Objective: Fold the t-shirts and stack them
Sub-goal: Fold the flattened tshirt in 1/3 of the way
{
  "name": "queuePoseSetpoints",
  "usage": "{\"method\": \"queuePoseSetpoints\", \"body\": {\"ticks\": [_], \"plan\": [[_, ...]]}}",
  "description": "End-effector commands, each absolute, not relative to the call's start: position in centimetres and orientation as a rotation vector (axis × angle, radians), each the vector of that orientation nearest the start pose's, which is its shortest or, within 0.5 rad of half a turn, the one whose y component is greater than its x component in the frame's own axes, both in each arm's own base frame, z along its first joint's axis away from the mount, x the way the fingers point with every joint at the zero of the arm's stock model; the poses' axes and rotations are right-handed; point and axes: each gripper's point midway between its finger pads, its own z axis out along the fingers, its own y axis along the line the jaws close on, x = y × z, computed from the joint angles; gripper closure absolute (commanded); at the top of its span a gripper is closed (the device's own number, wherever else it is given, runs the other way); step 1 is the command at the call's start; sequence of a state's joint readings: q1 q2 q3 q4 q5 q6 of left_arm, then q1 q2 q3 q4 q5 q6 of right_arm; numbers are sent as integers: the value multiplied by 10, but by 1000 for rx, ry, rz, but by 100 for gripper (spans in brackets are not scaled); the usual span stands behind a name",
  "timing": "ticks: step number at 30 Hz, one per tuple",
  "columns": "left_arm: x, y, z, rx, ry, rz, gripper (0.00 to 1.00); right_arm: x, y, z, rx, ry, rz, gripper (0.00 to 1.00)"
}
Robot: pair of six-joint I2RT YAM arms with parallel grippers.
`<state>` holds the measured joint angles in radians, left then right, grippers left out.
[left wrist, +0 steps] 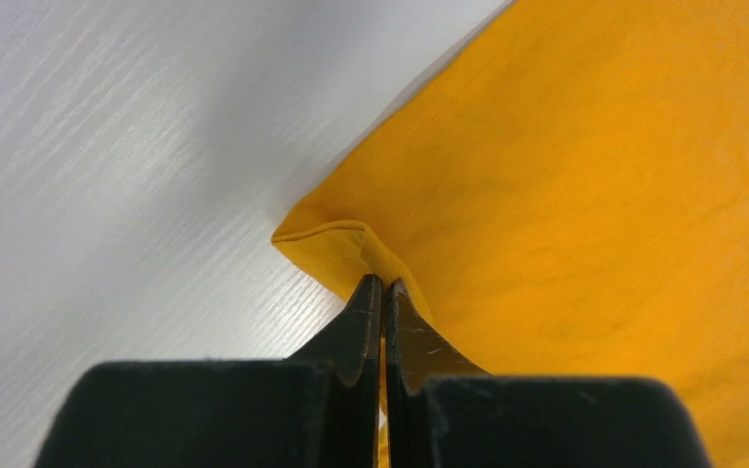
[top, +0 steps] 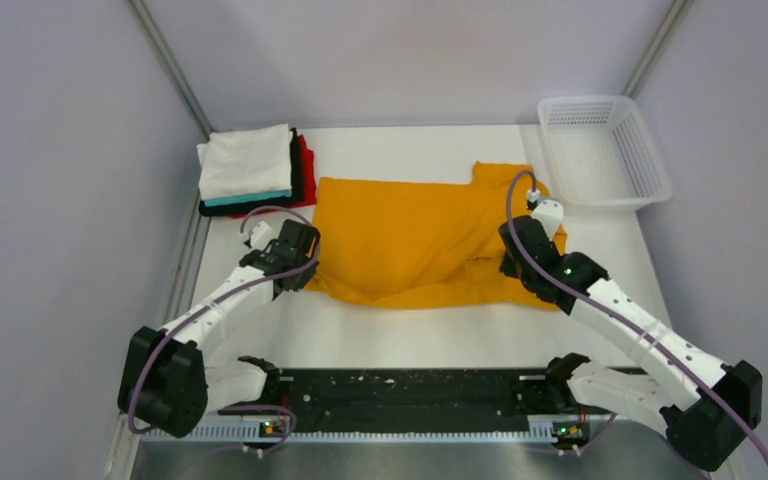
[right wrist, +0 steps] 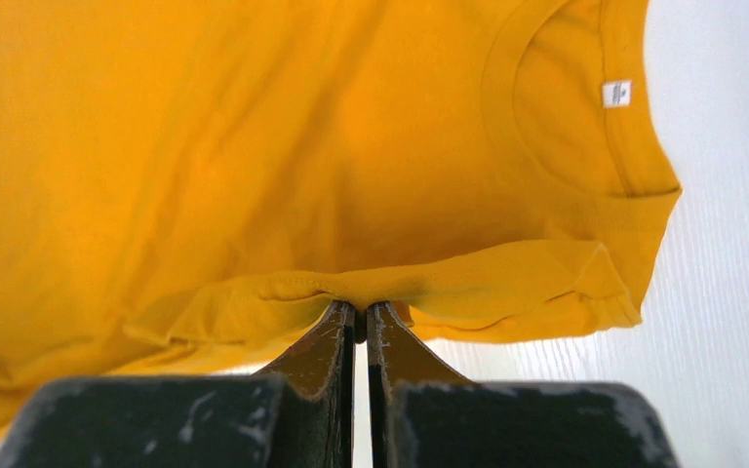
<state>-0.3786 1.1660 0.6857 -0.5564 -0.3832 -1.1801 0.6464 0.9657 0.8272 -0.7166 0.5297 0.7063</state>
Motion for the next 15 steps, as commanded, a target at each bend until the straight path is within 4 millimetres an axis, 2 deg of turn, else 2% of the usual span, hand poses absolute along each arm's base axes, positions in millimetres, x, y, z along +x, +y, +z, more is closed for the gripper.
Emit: {"method": "queuePoseSetpoints", "body": {"ticks": [1,10,15], "plan": [[299,-76,90,-1140,2161,-160,100,280,89,173,338,2129,24,100],[316,-66,81,-1187,2183,-49,100,313,84,157,318,2155,8,100],[320,-56,69,-1237,2197,32,100,337,85,138,272,2176,-8,100]]}}
